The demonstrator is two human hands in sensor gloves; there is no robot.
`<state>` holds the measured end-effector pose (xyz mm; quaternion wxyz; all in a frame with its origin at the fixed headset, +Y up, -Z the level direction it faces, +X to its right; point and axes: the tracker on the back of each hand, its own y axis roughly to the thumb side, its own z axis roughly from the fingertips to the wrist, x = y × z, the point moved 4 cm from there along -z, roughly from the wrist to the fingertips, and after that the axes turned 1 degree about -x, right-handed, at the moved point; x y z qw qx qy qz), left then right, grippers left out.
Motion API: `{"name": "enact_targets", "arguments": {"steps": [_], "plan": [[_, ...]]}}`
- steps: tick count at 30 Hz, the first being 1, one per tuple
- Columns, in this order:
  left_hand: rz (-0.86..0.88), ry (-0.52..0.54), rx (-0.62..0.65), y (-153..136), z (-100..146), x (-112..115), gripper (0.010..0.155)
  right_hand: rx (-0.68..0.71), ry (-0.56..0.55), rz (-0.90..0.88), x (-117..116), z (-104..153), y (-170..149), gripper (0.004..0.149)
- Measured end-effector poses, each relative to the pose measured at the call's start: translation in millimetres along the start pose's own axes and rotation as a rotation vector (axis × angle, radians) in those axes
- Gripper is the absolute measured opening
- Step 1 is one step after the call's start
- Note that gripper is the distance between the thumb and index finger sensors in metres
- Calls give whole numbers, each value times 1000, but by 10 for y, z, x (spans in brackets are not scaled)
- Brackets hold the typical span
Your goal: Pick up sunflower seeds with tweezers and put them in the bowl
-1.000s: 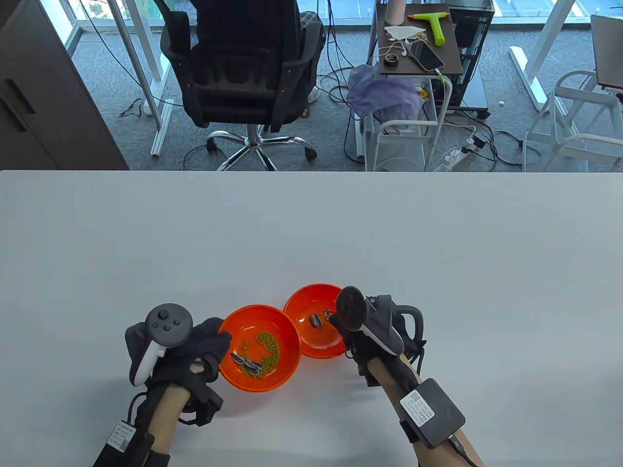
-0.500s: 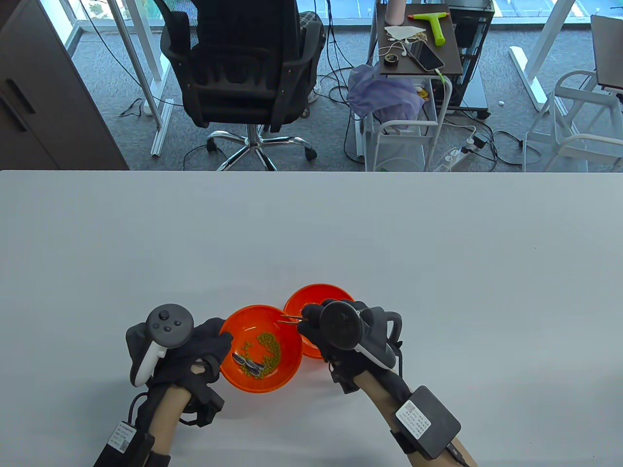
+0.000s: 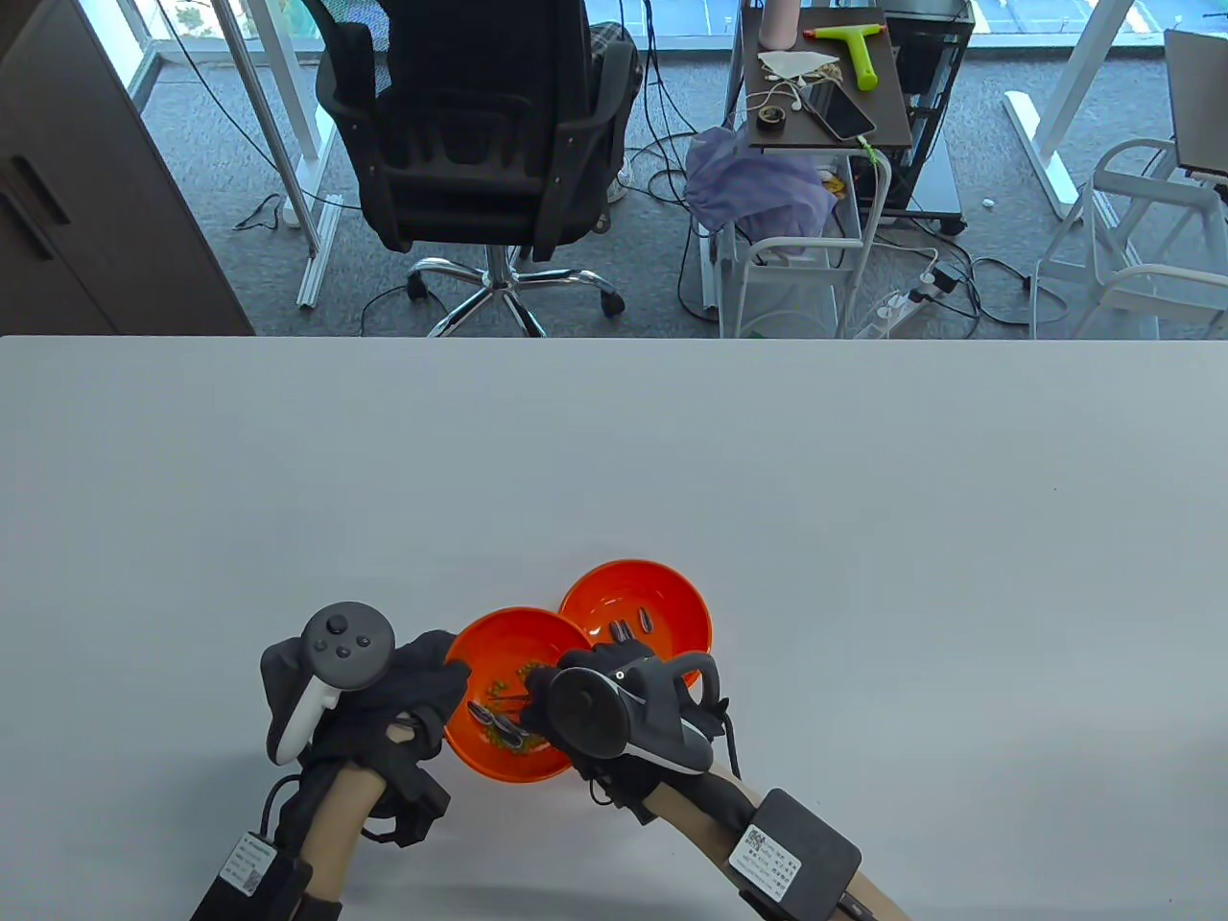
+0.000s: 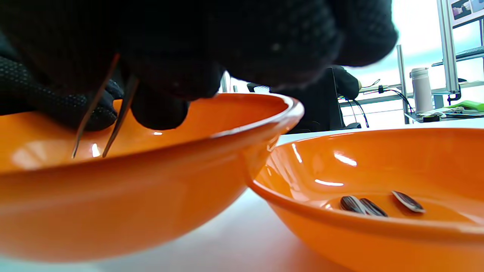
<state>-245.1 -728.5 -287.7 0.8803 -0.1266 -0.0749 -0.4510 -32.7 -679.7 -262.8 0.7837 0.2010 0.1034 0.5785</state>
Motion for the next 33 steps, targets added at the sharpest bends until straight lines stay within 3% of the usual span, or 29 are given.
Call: {"name": "enact_targets", "arguments": {"steps": [12, 19, 25, 33], "plan": [[-3, -5, 13, 15, 0, 22, 47, 53, -42, 36, -52, 54, 130, 41], [3, -2, 8, 9, 3, 16, 47, 25, -58, 11, 12, 32, 51, 40], [7, 3, -8, -34, -8, -8, 47, -58, -119, -19, 246, -19, -160, 40], [12, 9, -19, -58, -8, -36, 47, -249, -152, -48, 476, -98, -740, 40]]}}
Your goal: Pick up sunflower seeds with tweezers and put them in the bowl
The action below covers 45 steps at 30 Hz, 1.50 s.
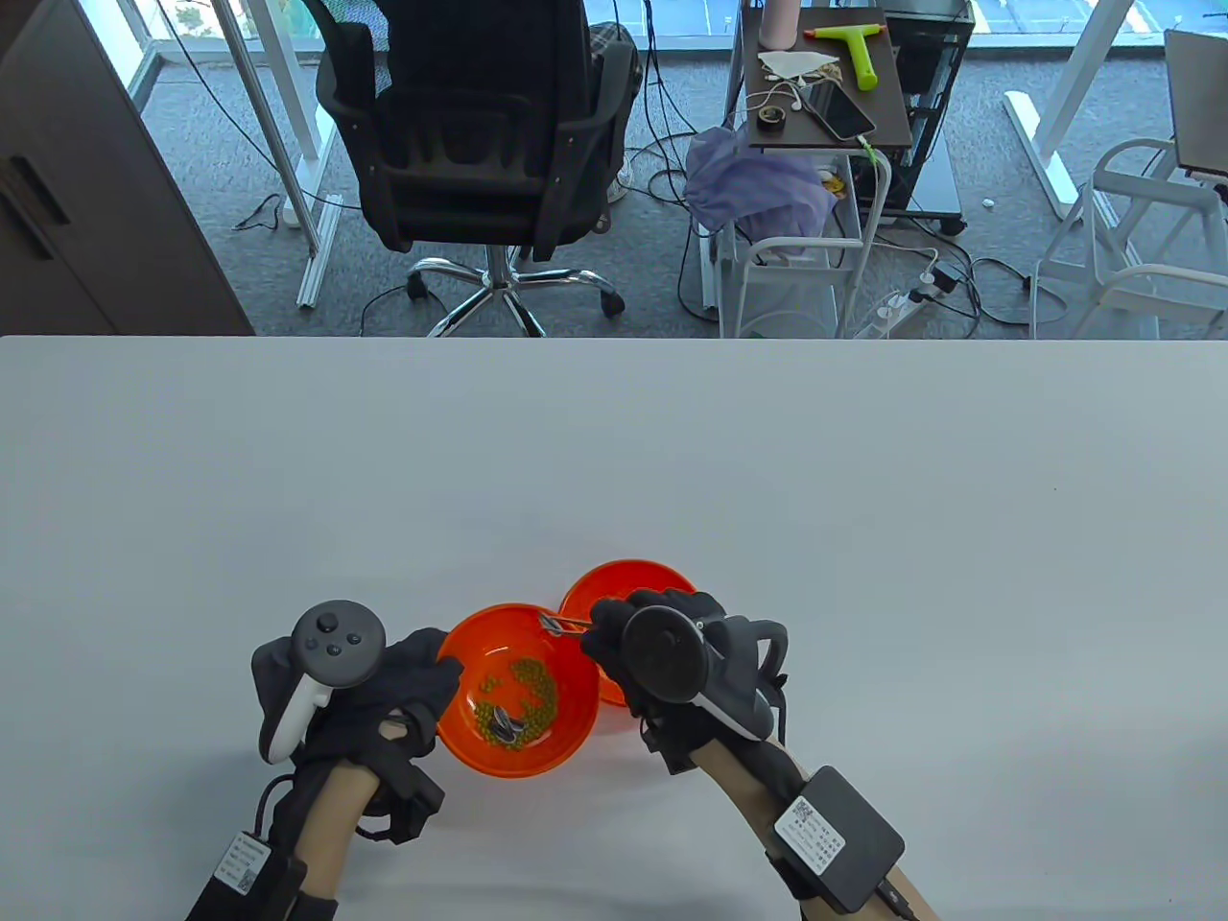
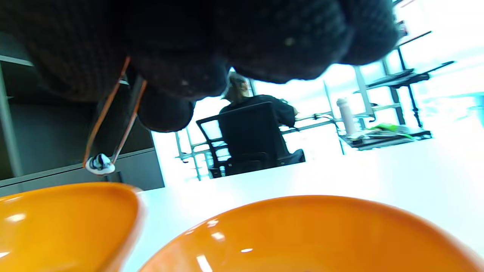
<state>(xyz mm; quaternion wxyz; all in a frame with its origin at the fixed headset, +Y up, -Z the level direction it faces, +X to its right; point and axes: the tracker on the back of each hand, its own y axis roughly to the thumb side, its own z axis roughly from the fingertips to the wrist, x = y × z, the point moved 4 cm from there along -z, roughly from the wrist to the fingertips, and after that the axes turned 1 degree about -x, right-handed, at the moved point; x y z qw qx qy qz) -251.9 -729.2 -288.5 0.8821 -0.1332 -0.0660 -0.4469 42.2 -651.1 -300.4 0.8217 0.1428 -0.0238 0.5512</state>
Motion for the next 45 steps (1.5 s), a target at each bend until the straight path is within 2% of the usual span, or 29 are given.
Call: {"name": "enact_targets", "arguments": {"steps": [6, 14, 27, 36, 40, 45], "plan": [[-2, 1, -2, -2, 2, -9, 47, -140, 70, 68, -38, -132, -436, 40], [-5, -3, -4, -1, 2, -9, 47, -187, 170, 163, -254, -163, -604, 40], [-5, -3, -4, 0, 3, -9, 47, -195, 214, 240, -403, -141, -606, 41], [-5, -4, -3, 1, 3, -9, 47, -184, 164, 175, -252, -134, -516, 42], [-4, -4, -3, 0, 2, -9, 47, -118, 116, 69, -126, -122, -378, 42], [-5, -4, -3, 0, -2, -10, 47, -33, 121, -17, -68, -76, -162, 41]]}}
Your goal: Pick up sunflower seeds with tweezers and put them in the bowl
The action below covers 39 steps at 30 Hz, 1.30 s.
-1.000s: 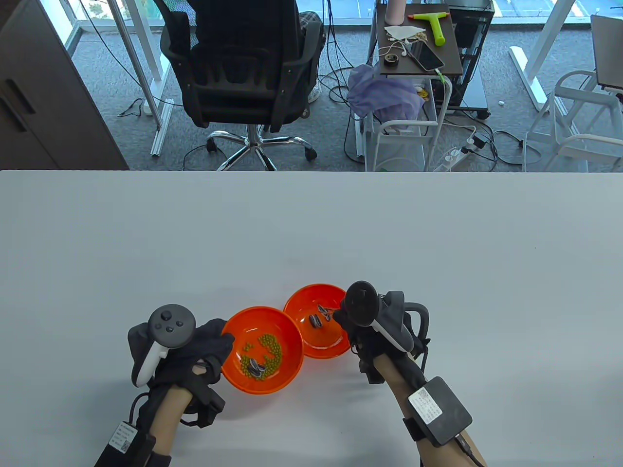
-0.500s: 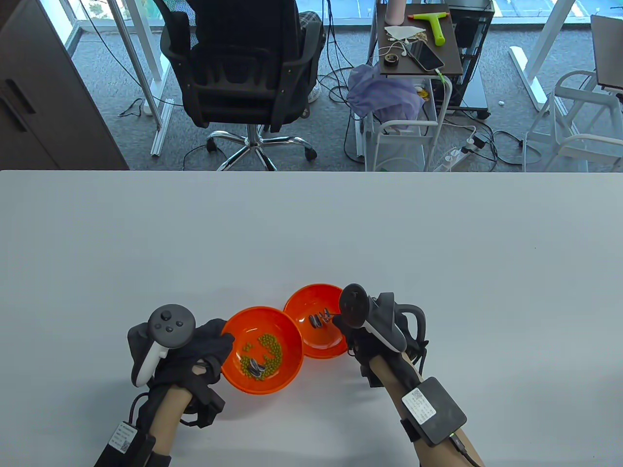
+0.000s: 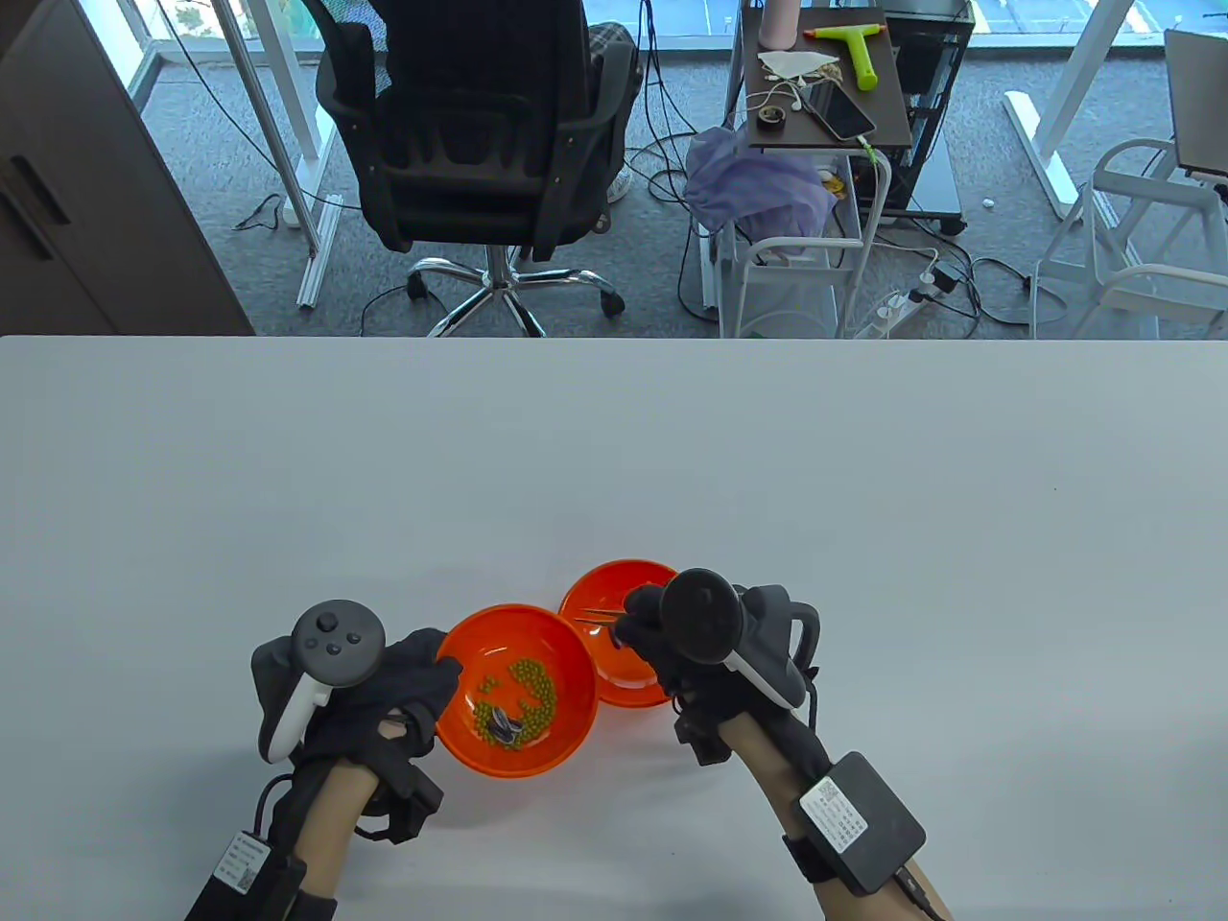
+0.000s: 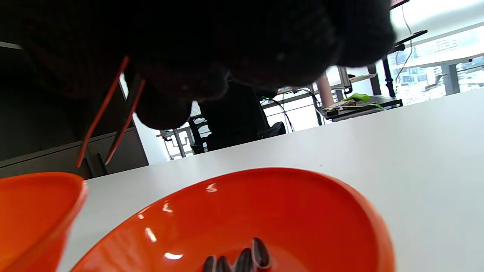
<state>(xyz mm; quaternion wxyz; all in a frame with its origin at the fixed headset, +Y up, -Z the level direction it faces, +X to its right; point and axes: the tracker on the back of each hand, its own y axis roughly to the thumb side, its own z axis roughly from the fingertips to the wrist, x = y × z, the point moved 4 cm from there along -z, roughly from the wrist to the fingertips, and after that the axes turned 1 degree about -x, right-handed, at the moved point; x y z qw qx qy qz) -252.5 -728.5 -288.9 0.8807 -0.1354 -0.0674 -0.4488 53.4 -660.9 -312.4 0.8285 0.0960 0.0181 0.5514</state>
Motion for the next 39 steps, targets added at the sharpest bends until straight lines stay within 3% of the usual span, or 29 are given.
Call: {"name": "enact_targets", "arguments": {"steps": [10, 19, 39], "plan": [[1, 1, 1, -2, 0, -4, 47, 159, 95, 43, -234, 165, 458, 42], [3, 2, 3, -2, 3, -8, 47, 204, 164, 93, -425, 274, 649, 42], [0, 2, 5, -4, 2, 1, 47, 263, 116, 99, -496, 348, 752, 38]]}}
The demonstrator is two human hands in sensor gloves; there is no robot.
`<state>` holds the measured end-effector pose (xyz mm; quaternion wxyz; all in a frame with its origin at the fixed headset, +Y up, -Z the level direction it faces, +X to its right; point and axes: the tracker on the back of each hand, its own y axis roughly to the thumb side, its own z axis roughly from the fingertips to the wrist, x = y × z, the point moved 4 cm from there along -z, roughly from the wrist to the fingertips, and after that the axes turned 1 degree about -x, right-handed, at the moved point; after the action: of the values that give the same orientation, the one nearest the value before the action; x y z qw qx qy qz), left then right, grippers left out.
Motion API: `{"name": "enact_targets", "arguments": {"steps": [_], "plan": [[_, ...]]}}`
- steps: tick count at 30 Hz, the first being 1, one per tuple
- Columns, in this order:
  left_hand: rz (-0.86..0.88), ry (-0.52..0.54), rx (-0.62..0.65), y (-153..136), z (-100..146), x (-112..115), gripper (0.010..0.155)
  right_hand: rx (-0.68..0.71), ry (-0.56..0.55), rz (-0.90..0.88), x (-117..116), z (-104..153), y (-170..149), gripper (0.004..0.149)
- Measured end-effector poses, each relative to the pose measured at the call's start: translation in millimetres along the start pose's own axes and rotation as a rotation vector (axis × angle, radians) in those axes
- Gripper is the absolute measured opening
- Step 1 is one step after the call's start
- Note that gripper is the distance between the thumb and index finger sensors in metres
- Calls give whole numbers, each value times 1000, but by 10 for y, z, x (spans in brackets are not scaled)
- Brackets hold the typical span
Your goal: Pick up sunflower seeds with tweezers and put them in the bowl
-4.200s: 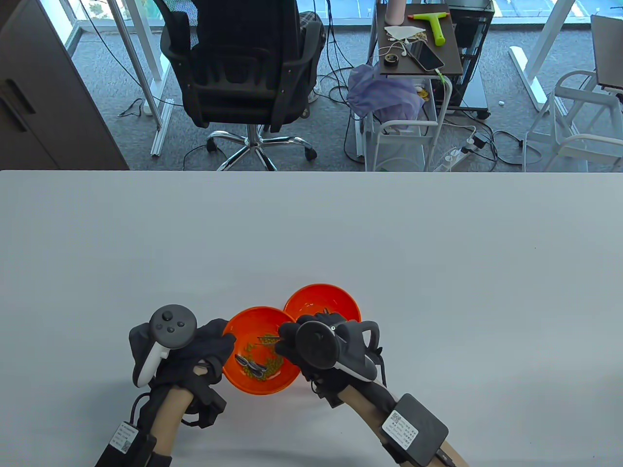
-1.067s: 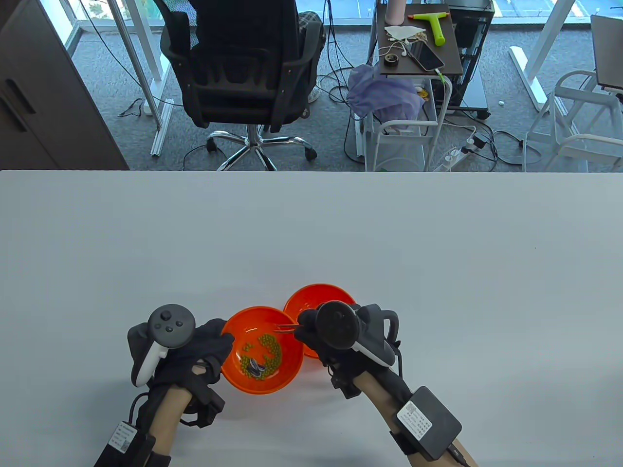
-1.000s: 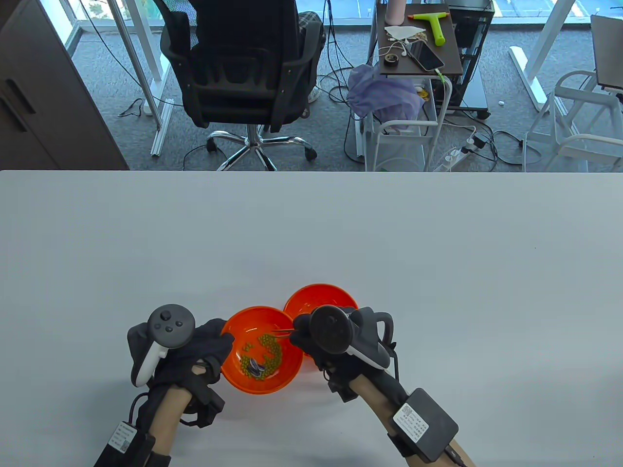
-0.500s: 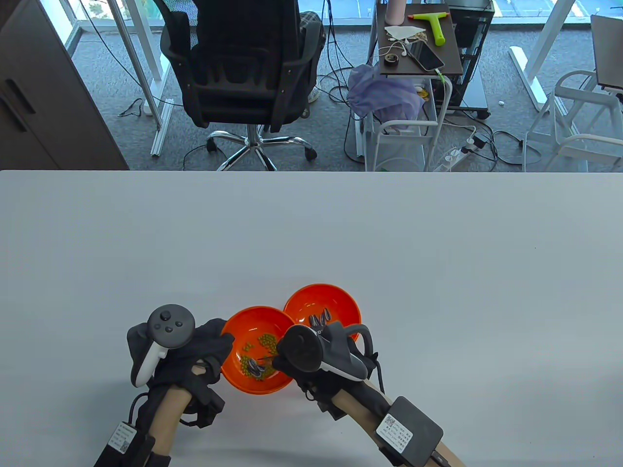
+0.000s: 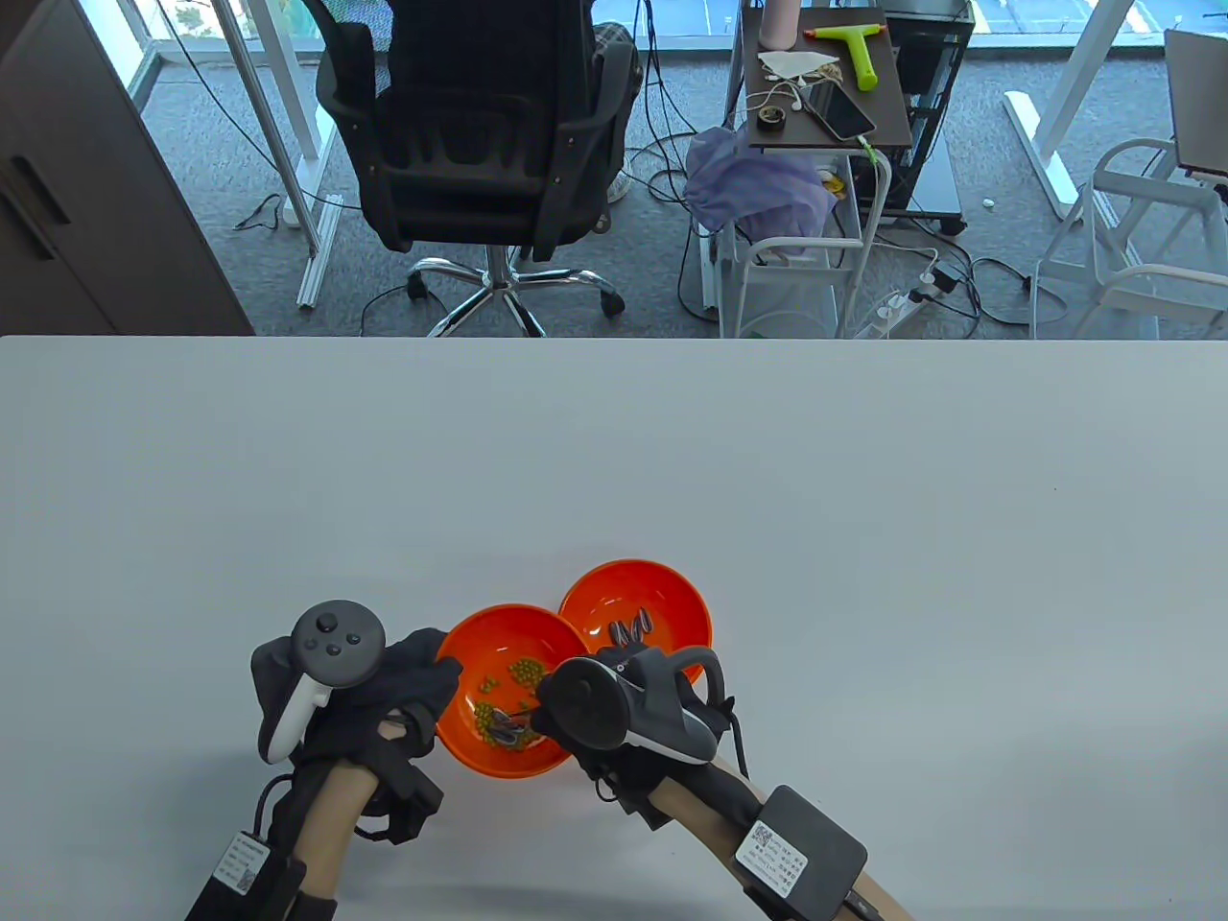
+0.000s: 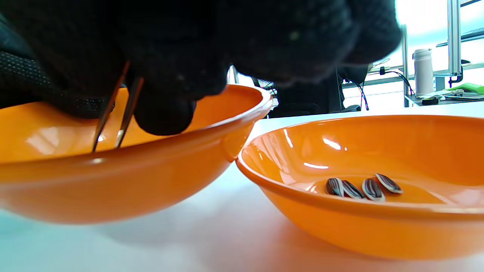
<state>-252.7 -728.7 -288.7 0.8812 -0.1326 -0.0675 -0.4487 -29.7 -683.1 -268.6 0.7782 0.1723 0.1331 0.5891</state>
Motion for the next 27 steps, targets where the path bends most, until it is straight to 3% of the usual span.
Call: {"name": "enact_targets", "arguments": {"steps": [9, 18, 27], "plan": [[1, 0, -1, -4, 0, -3, 47, -42, -59, -29, 160, -15, -113, 38], [1, 1, -8, -12, -1, -7, 47, -202, -177, -67, 487, -43, -619, 38], [0, 2, -8, -15, -3, -8, 47, -342, -102, 41, 371, -102, -1034, 38]]}}
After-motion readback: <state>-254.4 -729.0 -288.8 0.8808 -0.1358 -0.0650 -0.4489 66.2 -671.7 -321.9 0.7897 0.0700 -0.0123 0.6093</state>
